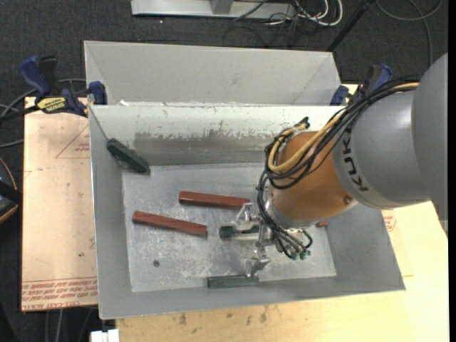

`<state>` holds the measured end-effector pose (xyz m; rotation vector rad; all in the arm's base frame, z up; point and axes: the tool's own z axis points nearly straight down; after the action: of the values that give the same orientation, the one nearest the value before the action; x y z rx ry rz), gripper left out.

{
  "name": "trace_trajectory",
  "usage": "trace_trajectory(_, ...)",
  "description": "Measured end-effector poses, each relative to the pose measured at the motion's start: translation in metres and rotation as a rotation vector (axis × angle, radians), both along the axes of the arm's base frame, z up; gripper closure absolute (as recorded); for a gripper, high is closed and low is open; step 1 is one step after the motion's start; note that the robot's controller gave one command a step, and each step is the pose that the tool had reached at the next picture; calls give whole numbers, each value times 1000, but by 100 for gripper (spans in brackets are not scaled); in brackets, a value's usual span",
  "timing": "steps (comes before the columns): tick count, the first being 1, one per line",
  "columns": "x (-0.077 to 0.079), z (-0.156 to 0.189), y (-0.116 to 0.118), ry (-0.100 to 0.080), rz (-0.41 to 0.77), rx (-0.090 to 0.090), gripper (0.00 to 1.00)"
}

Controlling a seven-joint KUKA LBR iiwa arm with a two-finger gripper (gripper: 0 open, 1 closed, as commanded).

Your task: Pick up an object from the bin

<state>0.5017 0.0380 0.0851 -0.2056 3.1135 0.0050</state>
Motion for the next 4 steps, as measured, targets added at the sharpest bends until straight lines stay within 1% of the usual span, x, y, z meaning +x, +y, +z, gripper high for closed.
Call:
trace_trajectory(1, 0, 0, 0, 0, 0, 0, 0)
trace_trajectory(2, 62, 5, 27, -12, -27, 1, 100)
trace_trajectory(3, 55, 1, 27, 18, -25, -2, 0)
trace_trajectory(4, 56, 1, 27, 14, -26, -1, 0)
